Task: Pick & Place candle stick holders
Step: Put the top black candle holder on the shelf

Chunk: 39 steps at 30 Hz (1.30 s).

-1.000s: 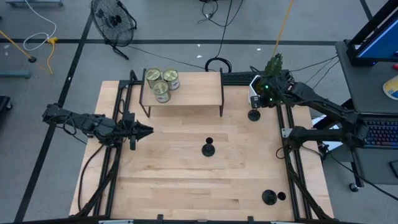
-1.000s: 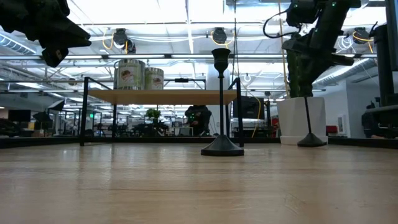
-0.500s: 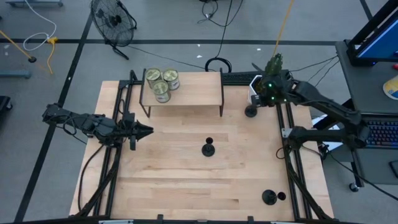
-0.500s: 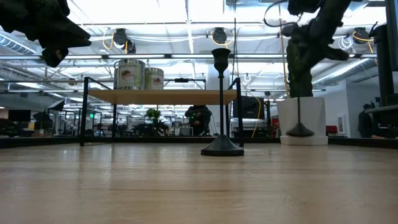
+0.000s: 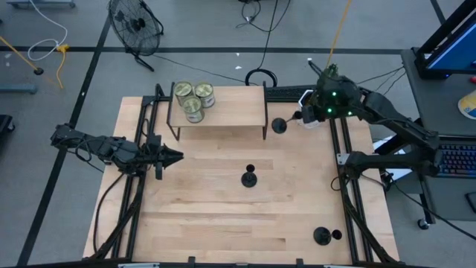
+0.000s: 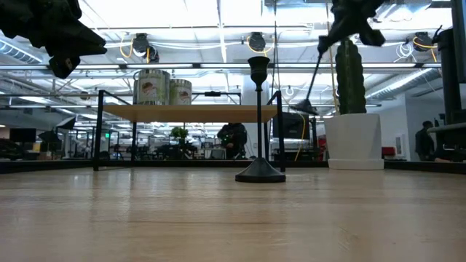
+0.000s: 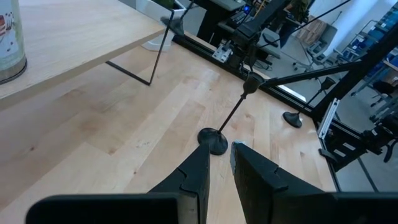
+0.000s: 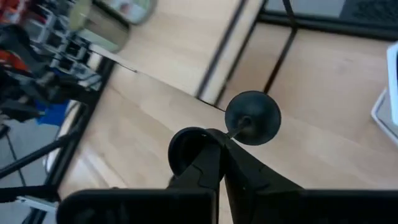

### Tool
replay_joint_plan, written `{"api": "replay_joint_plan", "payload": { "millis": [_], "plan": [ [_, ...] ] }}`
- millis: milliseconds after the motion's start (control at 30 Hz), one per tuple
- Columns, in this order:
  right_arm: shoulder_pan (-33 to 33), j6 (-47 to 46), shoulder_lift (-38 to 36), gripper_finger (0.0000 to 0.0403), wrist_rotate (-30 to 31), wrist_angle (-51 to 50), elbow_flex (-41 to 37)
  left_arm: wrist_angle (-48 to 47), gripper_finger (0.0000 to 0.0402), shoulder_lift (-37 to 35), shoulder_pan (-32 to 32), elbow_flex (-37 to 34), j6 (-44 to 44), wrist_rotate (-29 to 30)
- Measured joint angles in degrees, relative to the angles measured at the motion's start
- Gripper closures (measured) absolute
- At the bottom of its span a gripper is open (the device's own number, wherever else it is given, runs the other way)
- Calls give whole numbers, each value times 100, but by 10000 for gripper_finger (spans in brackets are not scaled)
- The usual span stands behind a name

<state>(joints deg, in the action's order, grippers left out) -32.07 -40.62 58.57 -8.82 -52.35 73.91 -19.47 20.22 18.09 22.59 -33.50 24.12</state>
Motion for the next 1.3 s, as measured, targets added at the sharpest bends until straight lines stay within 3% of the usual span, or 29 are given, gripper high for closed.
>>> {"api": "replay_joint_plan", "payload": {
  "millis": [333, 700, 967, 1300],
  "plan": [
    [74, 165, 147, 403, 398, -193, 1226, 0, 330, 0, 0, 0, 17, 0],
    [-262, 383, 1507, 403, -976, -499, 2949, 0, 330, -1, 0, 0, 22, -2],
    [-778, 614, 2677, 403, -1948, -575, 3765, 0, 330, -1, 0, 0, 24, -7],
    [-1438, 858, 3611, 403, -2144, -577, 4065, 0, 330, 0, 0, 0, 26, -9]
  ]
}}
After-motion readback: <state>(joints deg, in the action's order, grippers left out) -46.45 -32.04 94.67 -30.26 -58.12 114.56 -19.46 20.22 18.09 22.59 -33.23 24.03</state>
